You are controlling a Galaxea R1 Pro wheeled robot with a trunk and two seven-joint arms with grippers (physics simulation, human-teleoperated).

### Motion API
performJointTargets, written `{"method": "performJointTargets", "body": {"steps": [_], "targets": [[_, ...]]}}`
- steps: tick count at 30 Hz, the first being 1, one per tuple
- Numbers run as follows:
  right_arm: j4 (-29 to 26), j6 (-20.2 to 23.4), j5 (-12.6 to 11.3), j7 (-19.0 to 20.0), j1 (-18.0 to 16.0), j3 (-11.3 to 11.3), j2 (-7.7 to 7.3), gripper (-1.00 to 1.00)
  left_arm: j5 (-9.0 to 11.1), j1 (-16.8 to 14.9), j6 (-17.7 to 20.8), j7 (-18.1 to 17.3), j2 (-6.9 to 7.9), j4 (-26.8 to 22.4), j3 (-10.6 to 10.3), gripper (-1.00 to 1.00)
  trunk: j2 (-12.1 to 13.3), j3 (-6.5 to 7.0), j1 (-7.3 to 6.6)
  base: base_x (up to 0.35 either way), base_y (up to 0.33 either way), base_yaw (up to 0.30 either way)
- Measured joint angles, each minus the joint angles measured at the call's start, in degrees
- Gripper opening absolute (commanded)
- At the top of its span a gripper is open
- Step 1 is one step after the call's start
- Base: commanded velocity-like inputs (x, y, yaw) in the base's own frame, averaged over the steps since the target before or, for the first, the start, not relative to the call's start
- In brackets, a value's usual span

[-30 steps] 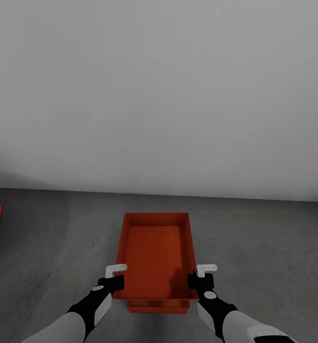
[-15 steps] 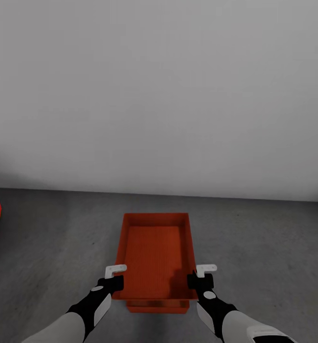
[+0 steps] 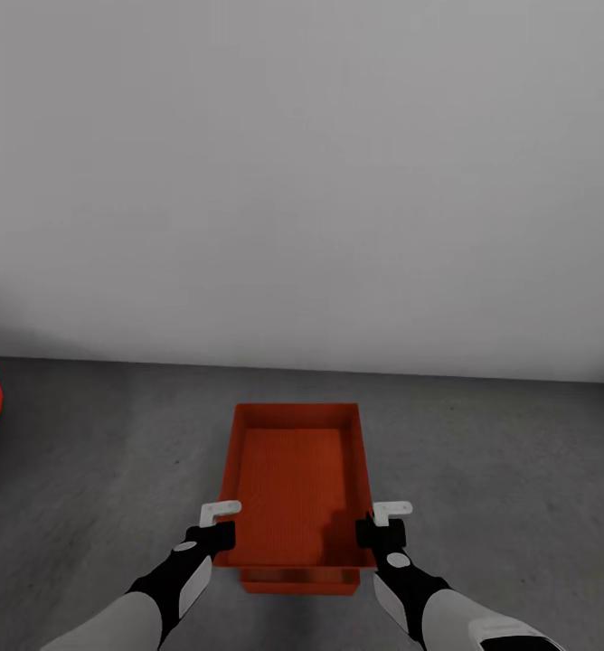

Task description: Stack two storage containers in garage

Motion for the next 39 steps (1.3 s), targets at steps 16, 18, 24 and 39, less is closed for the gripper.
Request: {"method": "performJointTargets", "body": {"steps": [16, 18, 24, 39], "targets": [[0.01, -0.02, -0.01, -0.04, 0.0, 0.02, 0.02, -1.0, 0.02, 0.0, 0.0, -0.01, 0.02, -0.02, -0.03, -1.0, 0.0, -0.38, 0.0, 0.0, 0.0, 0.0], [0.01, 0.01, 0.0, -0.04, 0.0, 0.01, 0.02, -1.0, 0.02, 0.0, 0.0, -0.01, 0.01, 0.02, -0.03, -1.0, 0.0, -0.38, 0.0, 0.0, 0.0, 0.0], [-0.02, 0.14, -0.08, -0.07, 0.0, 0.11, 0.07, -1.0, 0.15, 0.0, 0.0, -0.02, 0.07, 0.07, -0.09, -1.0, 0.0, -0.46, 0.0, 0.0, 0.0, 0.015], [-0.02, 0.08, -0.08, -0.06, 0.0, 0.1, 0.06, -1.0, 0.14, 0.01, 0.0, -0.01, 0.06, 0.01, -0.1, -1.0, 0.0, -1.64, 0.0, 0.0, 0.0, 0.077]]}}
